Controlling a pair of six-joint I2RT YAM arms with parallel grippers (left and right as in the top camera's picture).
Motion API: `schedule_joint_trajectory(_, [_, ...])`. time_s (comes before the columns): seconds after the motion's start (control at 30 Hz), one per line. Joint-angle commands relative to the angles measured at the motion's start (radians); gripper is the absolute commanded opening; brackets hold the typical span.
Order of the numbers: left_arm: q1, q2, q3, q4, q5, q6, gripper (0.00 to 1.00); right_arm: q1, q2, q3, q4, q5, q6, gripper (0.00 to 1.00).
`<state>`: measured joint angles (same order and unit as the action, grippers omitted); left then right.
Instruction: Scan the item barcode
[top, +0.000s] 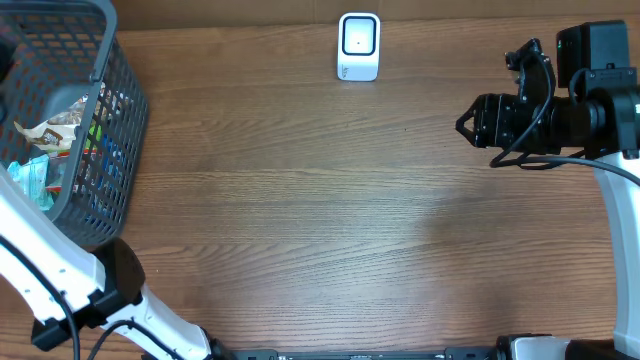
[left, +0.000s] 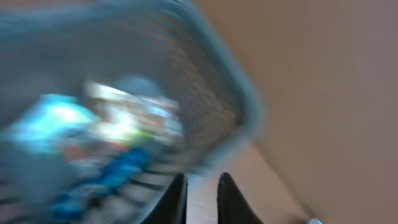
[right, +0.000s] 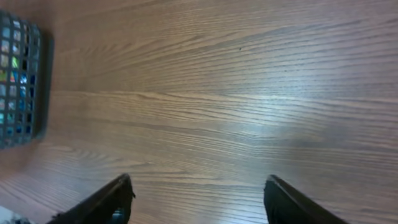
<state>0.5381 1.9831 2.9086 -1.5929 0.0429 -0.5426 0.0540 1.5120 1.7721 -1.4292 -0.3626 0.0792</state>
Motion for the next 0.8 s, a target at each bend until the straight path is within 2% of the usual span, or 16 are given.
schedule_joint_trajectory(0.0, [0.002,0.056,-0.002,-0.039,-0.403,0.034,0.18,0.003,-0.006,0.021,0.005,-0.005,0.000,0.69])
schedule_joint_trajectory(0.07, [0.002,0.105,-0.002,-0.047,-0.371,0.035,0.38,0.003,-0.006,0.021,0.005,-0.005,0.000,0.69])
schedule_joint_trajectory(0.13, [0.002,0.163,-0.002,-0.046,-0.335,0.052,0.53,0.003,-0.006,0.021,0.004,-0.005,0.000,0.70])
schedule_joint_trajectory(0.23, [0.002,0.259,-0.002,-0.023,-0.297,0.121,0.62,0.003,-0.006,0.021,-0.002,-0.005,0.000,0.70])
schedule_joint_trajectory(0.3, [-0.002,0.325,-0.002,-0.011,-0.277,0.161,0.63,0.003,-0.006,0.021,-0.006,-0.005,0.000,0.71])
schedule_joint_trajectory(0.57, [-0.027,0.560,-0.002,0.043,-0.269,0.193,0.83,0.003,-0.006,0.021,-0.019,-0.005,0.000,0.75])
schedule_joint_trajectory(0.6, [-0.032,0.586,-0.002,0.066,-0.257,0.209,0.88,0.003,-0.006,0.021,-0.021,-0.005,0.000,0.75])
schedule_joint_trajectory(0.7, [-0.053,0.658,-0.002,0.129,-0.188,0.315,0.91,0.003,-0.006,0.021,-0.021,-0.006,0.001,0.76])
schedule_joint_trajectory(0.73, [-0.061,0.685,-0.002,0.148,-0.180,0.330,0.97,0.003,-0.006,0.021,-0.021,-0.006,0.003,0.76])
schedule_joint_trajectory(0.77, [-0.065,0.701,-0.002,0.159,-0.180,0.330,0.98,0.003,-0.006,0.021,-0.021,-0.006,0.004,0.76])
